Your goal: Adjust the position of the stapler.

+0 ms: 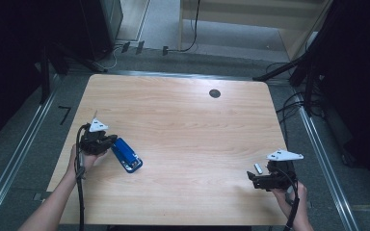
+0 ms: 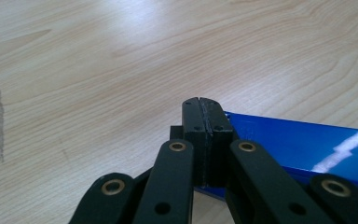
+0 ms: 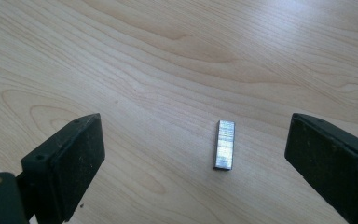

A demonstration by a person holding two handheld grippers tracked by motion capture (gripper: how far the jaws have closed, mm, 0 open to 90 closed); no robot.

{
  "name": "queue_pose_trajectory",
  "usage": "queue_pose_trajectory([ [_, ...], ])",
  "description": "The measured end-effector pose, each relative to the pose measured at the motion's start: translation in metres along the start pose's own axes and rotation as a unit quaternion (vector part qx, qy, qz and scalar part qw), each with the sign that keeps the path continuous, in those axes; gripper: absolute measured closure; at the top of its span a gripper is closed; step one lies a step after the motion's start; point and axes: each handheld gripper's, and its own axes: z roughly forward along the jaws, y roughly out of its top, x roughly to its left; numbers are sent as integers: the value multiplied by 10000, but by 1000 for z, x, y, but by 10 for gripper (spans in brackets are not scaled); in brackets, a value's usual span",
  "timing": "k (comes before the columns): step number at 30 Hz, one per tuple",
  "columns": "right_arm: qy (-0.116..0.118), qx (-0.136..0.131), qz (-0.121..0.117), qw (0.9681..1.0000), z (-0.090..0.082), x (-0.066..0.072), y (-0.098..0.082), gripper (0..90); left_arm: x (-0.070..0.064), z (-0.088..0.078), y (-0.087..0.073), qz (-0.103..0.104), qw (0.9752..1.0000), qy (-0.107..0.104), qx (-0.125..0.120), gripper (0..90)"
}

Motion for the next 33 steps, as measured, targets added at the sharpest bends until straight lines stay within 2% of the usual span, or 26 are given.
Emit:
queue_pose_trajectory([
  [5, 5, 29, 5, 10000, 0, 1, -1, 51, -7, -2, 1, 102, 9997, -175, 136, 900],
  [12, 10, 50, -52, 10000, 1, 3, -1, 51, -19, -6, 2, 253, 9987, -283, 327, 900],
  [21, 28, 91, -129, 9999, 2, 8, 0, 51, -29, -11, 0, 316, 9972, -448, 502, 900],
  [26, 29, 108, -140, 9998, 2, 8, 0, 51, -34, -14, -1, 469, 9962, -437, 586, 888],
  [29, 29, 112, -140, 9998, 2, 8, 0, 52, -33, -15, -2, 467, 9962, -414, 605, 859],
  [31, 34, 116, -146, 9998, 2, 8, 0, 53, -33, -17, -2, 539, 9957, -340, 675, 859],
  [33, 28, 117, -168, 9998, 2, 8, -1, 53, -32, -19, -3, 547, 9952, -381, 715, 860],
])
